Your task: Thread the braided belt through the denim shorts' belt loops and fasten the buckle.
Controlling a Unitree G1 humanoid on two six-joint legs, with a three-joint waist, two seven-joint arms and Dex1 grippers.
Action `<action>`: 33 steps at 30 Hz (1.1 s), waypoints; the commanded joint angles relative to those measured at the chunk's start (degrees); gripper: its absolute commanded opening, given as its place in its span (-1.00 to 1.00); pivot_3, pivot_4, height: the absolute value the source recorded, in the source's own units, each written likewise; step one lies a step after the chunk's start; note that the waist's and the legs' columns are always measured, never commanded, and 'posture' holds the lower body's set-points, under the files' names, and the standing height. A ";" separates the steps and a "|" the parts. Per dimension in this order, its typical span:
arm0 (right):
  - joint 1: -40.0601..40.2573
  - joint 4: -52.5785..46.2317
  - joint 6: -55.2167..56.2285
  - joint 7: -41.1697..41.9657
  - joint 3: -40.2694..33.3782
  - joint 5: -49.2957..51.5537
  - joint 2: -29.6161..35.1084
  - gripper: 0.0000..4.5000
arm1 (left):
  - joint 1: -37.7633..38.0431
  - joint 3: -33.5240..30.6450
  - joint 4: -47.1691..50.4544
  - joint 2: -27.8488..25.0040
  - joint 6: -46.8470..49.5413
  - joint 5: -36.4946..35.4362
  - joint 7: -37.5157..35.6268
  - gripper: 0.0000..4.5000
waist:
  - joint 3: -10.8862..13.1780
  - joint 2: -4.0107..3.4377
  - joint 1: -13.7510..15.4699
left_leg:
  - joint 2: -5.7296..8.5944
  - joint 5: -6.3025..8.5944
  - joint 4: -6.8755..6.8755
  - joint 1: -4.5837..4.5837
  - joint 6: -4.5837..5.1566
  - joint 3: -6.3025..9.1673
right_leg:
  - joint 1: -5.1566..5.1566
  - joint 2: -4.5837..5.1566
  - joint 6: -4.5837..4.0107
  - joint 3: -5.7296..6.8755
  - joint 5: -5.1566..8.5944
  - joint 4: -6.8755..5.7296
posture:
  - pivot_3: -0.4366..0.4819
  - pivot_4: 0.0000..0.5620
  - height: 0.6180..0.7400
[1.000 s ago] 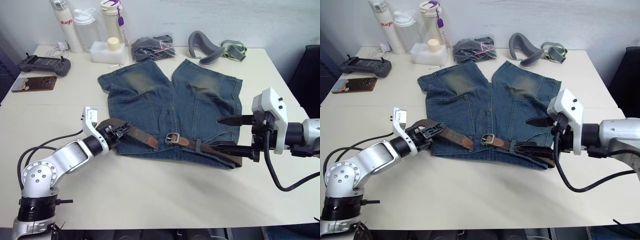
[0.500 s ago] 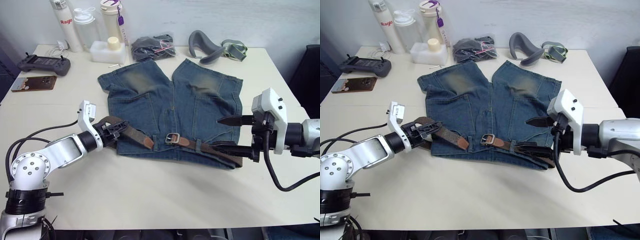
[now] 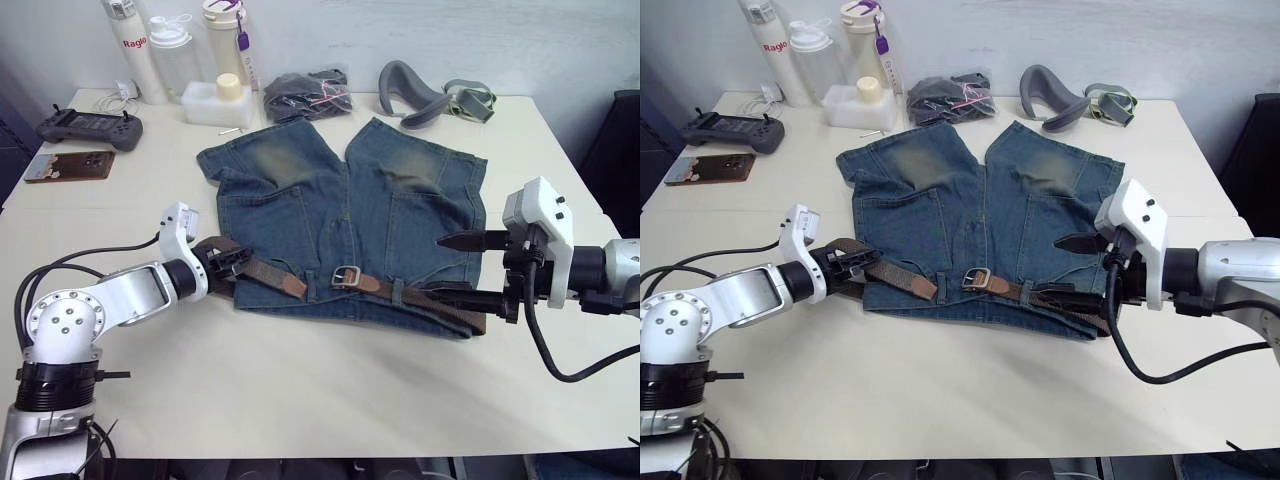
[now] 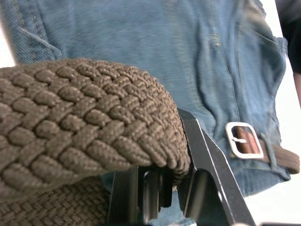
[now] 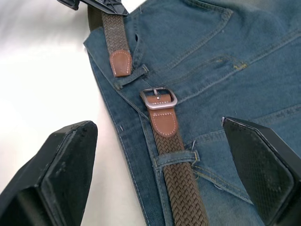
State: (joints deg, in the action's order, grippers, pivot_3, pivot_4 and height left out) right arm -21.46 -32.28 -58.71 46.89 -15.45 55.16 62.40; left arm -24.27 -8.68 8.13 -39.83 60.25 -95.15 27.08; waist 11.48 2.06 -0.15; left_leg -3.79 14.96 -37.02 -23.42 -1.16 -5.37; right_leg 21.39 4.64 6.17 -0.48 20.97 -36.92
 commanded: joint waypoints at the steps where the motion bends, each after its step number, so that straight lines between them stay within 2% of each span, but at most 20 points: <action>1: 0.15 -1.08 0.60 -0.38 -0.97 0.06 0.23 1.00 | -2.31 -0.22 1.90 1.11 -1.07 -2.52 3.53 -1.00 | 0.00 0.00 -0.01 | 0.00 0.00 -0.01 0.00 0.00 0.00 | 0.00 0.00 0.00 0.00 0.00 -0.01 | -0.05 -0.47 1.00; 8: 0.39 -1.25 0.64 -0.92 -0.97 0.11 0.09 1.00 | -5.96 0.86 3.88 4.11 -2.71 -3.65 6.97 -1.00 | 0.00 0.00 0.08 | 0.03 -0.02 -0.06 0.01 -0.02 -0.01 | 0.01 -0.11 0.01 0.02 -0.01 -0.10 | -0.05 -0.47 1.00; 14: 0.42 -1.71 0.33 -1.83 -0.92 1.33 -0.77 1.00 | -4.82 0.87 4.42 6.10 -4.06 -7.74 8.82 -1.00 | 0.00 0.00 0.07 | 0.04 -0.03 -0.08 0.01 -0.02 -0.02 | 0.00 -0.11 0.06 0.01 -0.03 -0.11 | -0.05 -0.47 1.00; 17: 0.27 -2.11 0.28 -2.23 -0.61 2.33 -1.67 1.00 | -5.24 -0.07 2.11 4.33 -3.53 -11.20 7.04 -1.00 | 0.00 0.00 0.07 | 0.03 -0.04 -0.09 0.02 -0.03 -0.01 | 0.00 -0.13 0.06 0.01 -0.03 -0.14 | -0.05 -0.47 1.00; 22: -0.49 -3.93 2.77 -4.15 6.07 -1.79 -5.35 1.00 | -11.62 -1.83 -8.05 -3.98 2.41 -9.63 -4.47 -1.00 | 0.01 0.03 -0.02 | 0.16 -0.09 -0.16 0.03 -0.07 -0.03 | 0.05 -0.24 0.05 0.11 -0.03 -0.24 | -0.05 -0.47 1.00; 25: -2.88 -3.84 4.76 -5.28 12.65 -6.81 -7.69 0.65 | -16.22 -1.87 -16.07 -8.72 6.42 -6.90 -10.24 -1.00 | 0.01 0.03 -0.11 | 0.27 -0.11 -0.16 0.06 -0.07 -0.10 | 0.14 -0.30 0.03 0.13 -0.01 -0.42 | -0.05 -0.47 1.00; 26: -3.77 -3.82 5.83 -4.85 15.11 -9.00 -7.96 0.39 | -16.88 -1.98 -17.45 -9.04 7.01 -7.10 -10.82 -1.00 | 0.01 0.02 -0.22 | 0.27 -0.12 -0.15 0.07 -0.07 -0.11 | 0.16 -0.32 0.03 0.13 -0.01 -0.43 | -0.05 -0.47 1.00; 29: -6.35 -3.17 8.25 -4.39 20.72 -13.87 -9.94 -0.16 | -17.55 -2.43 -19.32 -8.36 7.90 -9.50 -10.83 -1.00 | 0.01 0.02 -0.22 | 0.14 -0.11 -0.08 0.12 -0.07 -0.13 | 0.17 -0.22 0.01 0.11 0.00 -0.48 | -0.05 -0.47 1.00; 33: -11.58 -0.52 12.82 -4.20 33.10 -25.03 -14.58 -0.98 | -17.39 -3.06 -18.50 -6.64 7.52 -12.36 -8.92 -1.00 | 0.03 0.07 -0.30 | 0.04 -0.11 -0.10 0.05 -0.06 -0.11 | 0.22 -0.12 0.01 0.12 0.00 -0.47 | -0.05 -0.47 1.00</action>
State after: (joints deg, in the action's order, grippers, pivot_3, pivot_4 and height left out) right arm -31.84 -33.24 -48.60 42.43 13.92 34.83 48.76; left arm -40.96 -10.17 -11.94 -46.28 68.16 -104.91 17.68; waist 11.52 2.12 -0.45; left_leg -3.75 14.86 -37.11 -23.37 -1.23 -5.47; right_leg 21.61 4.54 6.18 -0.35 20.97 -37.39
